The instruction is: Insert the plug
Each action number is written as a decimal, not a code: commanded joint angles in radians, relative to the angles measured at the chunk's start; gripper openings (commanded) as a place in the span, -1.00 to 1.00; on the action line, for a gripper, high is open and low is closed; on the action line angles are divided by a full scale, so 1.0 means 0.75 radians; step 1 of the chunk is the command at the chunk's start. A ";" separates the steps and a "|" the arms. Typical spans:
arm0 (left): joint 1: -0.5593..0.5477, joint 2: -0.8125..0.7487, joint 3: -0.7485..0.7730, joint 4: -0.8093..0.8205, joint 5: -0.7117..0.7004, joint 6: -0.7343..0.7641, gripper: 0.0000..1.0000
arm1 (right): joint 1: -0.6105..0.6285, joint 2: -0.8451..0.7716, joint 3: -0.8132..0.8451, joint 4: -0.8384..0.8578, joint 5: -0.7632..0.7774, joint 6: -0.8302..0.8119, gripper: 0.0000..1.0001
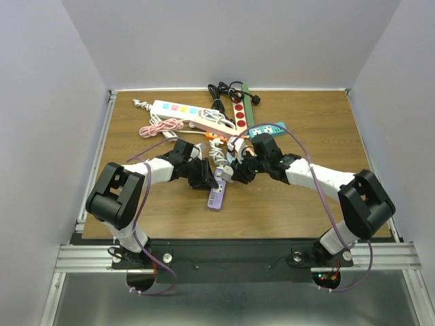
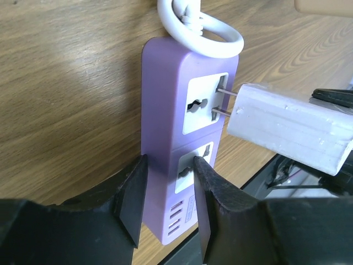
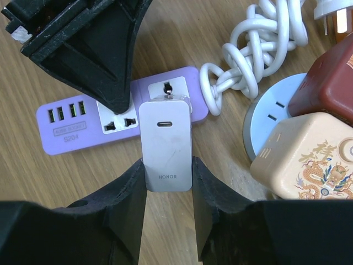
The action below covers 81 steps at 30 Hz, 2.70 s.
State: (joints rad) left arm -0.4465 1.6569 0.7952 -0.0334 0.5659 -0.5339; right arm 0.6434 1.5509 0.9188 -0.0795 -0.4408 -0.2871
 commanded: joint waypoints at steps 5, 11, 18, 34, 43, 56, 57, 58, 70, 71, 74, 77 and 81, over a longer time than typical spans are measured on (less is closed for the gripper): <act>0.000 0.120 -0.029 -0.305 -0.358 0.217 -0.17 | 0.034 0.094 0.108 -0.192 0.109 -0.045 -0.96; -0.004 0.092 0.005 -0.305 -0.380 0.250 -0.25 | 0.048 0.151 0.164 -0.252 0.132 -0.055 -0.96; -0.004 0.077 0.001 -0.244 -0.354 0.262 -0.15 | 0.083 0.186 0.241 -0.348 0.215 -0.067 -0.96; -0.004 0.171 0.167 -0.201 -0.303 0.348 0.48 | 0.122 0.168 0.311 -0.557 0.352 -0.043 -0.97; -0.008 0.200 0.216 -0.219 -0.258 0.419 0.06 | 0.120 0.174 0.360 -0.587 0.416 -0.039 -0.99; -0.037 0.173 0.189 -0.136 -0.182 0.421 -0.29 | 0.122 0.219 0.475 -0.587 0.434 -0.098 -0.99; -0.041 0.172 0.193 -0.133 -0.170 0.421 -0.32 | 0.120 0.221 0.487 -0.587 0.442 -0.108 -0.99; -0.045 0.174 0.196 -0.131 -0.168 0.425 -0.32 | 0.120 0.225 0.497 -0.587 0.445 -0.114 -0.99; -0.051 0.163 0.220 -0.138 -0.161 0.460 -0.26 | 0.122 0.196 0.542 -0.604 0.477 -0.145 -0.99; -0.051 0.165 0.222 -0.140 -0.159 0.466 -0.24 | 0.120 0.196 0.546 -0.606 0.477 -0.147 -0.99; -0.051 0.182 0.241 -0.160 -0.159 0.479 -0.14 | 0.122 0.188 0.554 -0.618 0.483 -0.149 -0.99; -0.051 0.196 0.277 -0.191 -0.170 0.503 -0.04 | 0.120 0.176 0.567 -0.628 0.487 -0.153 -0.99; -0.051 0.176 0.326 -0.209 -0.188 0.532 0.21 | 0.120 0.172 0.585 -0.647 0.512 -0.155 -0.99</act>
State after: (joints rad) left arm -0.4763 1.7660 1.0142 -0.1402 0.5270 -0.2054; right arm 0.7395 1.7119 1.2953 -0.5793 -0.1078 -0.3885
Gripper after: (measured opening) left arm 0.584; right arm 0.394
